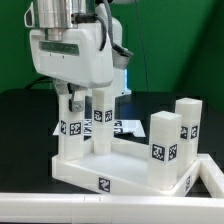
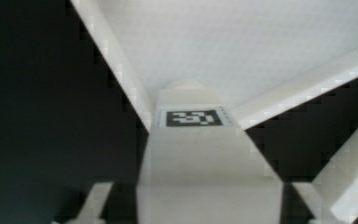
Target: Assemble desk
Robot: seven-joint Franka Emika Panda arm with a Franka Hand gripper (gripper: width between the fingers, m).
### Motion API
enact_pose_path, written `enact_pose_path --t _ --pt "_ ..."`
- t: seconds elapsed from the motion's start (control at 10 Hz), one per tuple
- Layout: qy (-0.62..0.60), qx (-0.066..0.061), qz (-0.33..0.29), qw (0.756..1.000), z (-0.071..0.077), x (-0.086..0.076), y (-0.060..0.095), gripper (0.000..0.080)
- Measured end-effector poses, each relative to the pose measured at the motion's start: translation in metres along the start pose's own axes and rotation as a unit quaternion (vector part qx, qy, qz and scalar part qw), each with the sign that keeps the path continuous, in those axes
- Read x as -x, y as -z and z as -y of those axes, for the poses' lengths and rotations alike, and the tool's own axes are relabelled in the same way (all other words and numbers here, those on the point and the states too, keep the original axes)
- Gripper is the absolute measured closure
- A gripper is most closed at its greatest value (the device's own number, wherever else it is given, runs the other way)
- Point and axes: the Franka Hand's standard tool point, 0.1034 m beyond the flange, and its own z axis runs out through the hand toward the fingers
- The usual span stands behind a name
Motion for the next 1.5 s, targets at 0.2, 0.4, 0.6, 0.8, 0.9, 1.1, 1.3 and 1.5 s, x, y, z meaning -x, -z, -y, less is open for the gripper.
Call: enact_pose_path --t 0.2,0.4,0.6,0.8,0.9,1.1,1.3,1.5 --pt "-0.116 -0.005 0.004 0.993 0.0000 -0.0001 -0.0003 0.0509" --pt "-0.200 -0.008 0.008 0.980 0.0001 -0.0002 -0.0003 0.0509" --pt "-0.226 -0.008 0.008 0.974 0.0003 -0.0002 -0.0002 0.0509" --pt "-0.225 -0.008 0.008 0.974 0.0005 0.0000 -0.0003 0.0435" --pt "-0.205 -0.007 0.008 0.979 0.0004 0.0002 -0.0003 0.0435" --pt "-0.132 0.005 0.024 0.991 0.0009 0.0054 0.0011 0.0171" --pt "-0.016 0.002 0.024 1.000 0.0023 0.0062 0.0014 0.0155" --pt "0.085 0.000 0.024 0.996 0.0027 0.0068 0.0014 0.0151"
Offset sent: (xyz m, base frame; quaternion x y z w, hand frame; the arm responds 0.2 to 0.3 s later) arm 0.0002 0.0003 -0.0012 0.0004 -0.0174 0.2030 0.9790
